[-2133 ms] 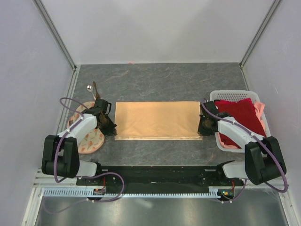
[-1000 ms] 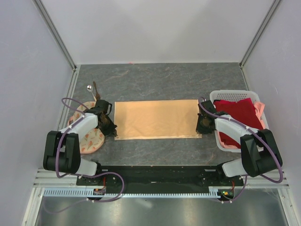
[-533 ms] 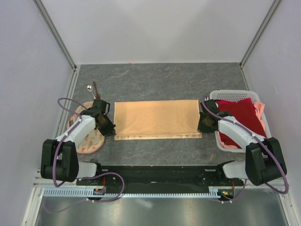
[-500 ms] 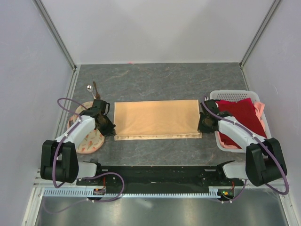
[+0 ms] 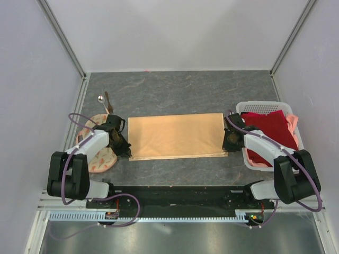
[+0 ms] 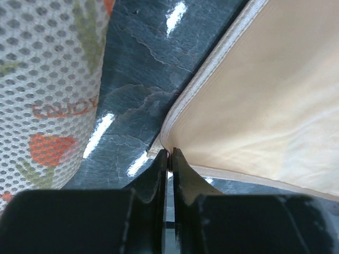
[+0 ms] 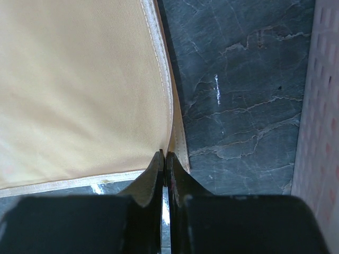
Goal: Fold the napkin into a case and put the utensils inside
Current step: Fold and flatten the napkin at the center of the board.
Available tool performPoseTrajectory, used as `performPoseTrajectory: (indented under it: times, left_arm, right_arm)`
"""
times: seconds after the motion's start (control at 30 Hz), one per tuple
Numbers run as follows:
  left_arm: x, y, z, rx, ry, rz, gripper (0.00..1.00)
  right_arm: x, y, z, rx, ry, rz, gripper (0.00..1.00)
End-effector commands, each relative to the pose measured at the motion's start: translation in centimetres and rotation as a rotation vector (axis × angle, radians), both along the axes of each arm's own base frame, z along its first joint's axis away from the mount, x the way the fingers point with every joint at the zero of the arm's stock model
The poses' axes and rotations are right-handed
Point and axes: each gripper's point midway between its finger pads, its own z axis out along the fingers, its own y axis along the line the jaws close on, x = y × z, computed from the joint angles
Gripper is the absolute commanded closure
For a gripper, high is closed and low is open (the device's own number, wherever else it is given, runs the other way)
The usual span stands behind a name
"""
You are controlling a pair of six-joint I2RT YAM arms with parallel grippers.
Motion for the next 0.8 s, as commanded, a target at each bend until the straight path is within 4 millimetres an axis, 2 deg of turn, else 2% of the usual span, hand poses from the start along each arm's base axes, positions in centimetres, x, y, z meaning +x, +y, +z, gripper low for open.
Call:
performPoseTrajectory:
  times: [0.0,0.1,0.13,0.2,0.23,0.33,0.4,0.57,0.67,0.77]
  left_arm:
    - [0.5,-0.1,0.7,-0.014,-0.029,-0.002,0.84]
    - [0.4,0.0,1.5,-0.016,-0.041,0.012,0.74]
    - [0.4,0.0,1.9,-0.017,-0.047,0.014,0.67]
    - [0.0,0.1,2.6,-0.012,-0.035,0.019,0.64]
    - [-0.2,0.2,2.9,-0.009,-0.035,0.020,0.57]
    - [0.0,0.5,4.6,0.002,-0.091,0.020,0.56]
    - [0.5,0.5,5.9,0.000,-0.147,0.013,0.56]
    - [1.8,-0.7,7.3,-0.062,-0.232,-0.035,0.70]
    - [2.7,-2.1,6.7,-0.132,-0.238,-0.070,0.80]
    - [2.8,-3.2,4.7,-0.168,-0.177,-0.088,0.90]
  right_arm:
    - [0.7,-0.1,0.1,-0.002,-0.022,-0.014,0.90]
    - [0.8,-0.1,0.5,-0.001,-0.035,-0.020,0.82]
    - [0.8,-0.1,0.7,0.000,-0.038,-0.020,0.75]
    - [0.8,-0.2,1.2,0.000,-0.044,-0.022,0.67]
    - [0.8,-0.3,1.5,-0.002,-0.050,-0.026,0.61]
    - [1.0,-0.6,2.7,-0.016,-0.078,-0.020,0.48]
    - [1.2,-0.7,3.8,-0.022,-0.100,-0.019,0.43]
    - [1.8,0.0,5.0,0.007,-0.134,0.013,0.37]
    - [2.1,1.5,4.9,0.069,-0.144,0.044,0.39]
    - [2.1,2.2,4.0,0.075,-0.125,0.067,0.44]
